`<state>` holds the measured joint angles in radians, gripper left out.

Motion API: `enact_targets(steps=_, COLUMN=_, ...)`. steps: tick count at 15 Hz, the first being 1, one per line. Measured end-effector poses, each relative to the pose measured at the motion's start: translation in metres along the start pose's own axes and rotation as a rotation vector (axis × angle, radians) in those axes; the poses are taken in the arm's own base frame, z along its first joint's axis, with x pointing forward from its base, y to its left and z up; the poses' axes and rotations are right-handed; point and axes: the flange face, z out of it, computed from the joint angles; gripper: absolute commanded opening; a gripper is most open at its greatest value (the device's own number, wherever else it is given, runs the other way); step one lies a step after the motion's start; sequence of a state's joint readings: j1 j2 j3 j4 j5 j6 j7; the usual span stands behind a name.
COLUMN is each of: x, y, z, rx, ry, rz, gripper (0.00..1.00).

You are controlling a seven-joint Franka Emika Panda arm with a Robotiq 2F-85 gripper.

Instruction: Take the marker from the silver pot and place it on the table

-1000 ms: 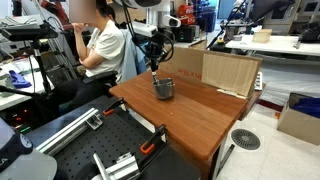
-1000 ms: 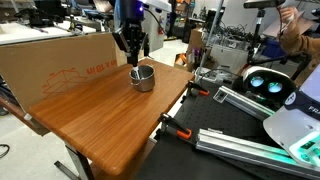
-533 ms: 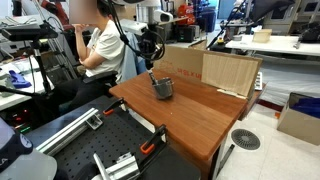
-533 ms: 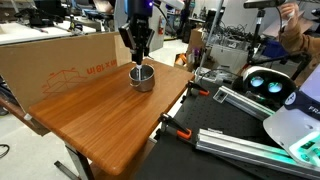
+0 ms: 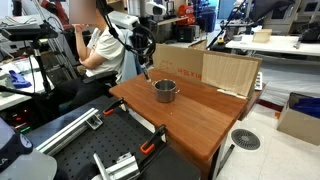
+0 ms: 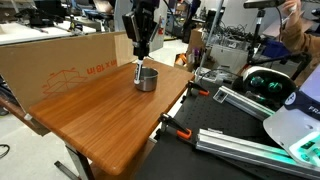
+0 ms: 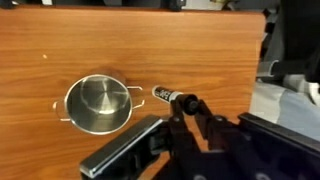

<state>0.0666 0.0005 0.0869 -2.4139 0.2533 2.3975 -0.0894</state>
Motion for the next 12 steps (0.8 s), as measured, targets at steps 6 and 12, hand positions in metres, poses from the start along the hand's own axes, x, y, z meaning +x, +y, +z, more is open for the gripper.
enact_targets(steps=6, x=-0.013, y=-0.010, z=-0.006, rx=0.037, ry=0.006, rz=-0.016, gripper=0.05)
enact_targets(steps=12, x=-0.011, y=-0.008, z=-0.003, rx=0.082, ry=-0.091, rz=-0.016, gripper=0.05)
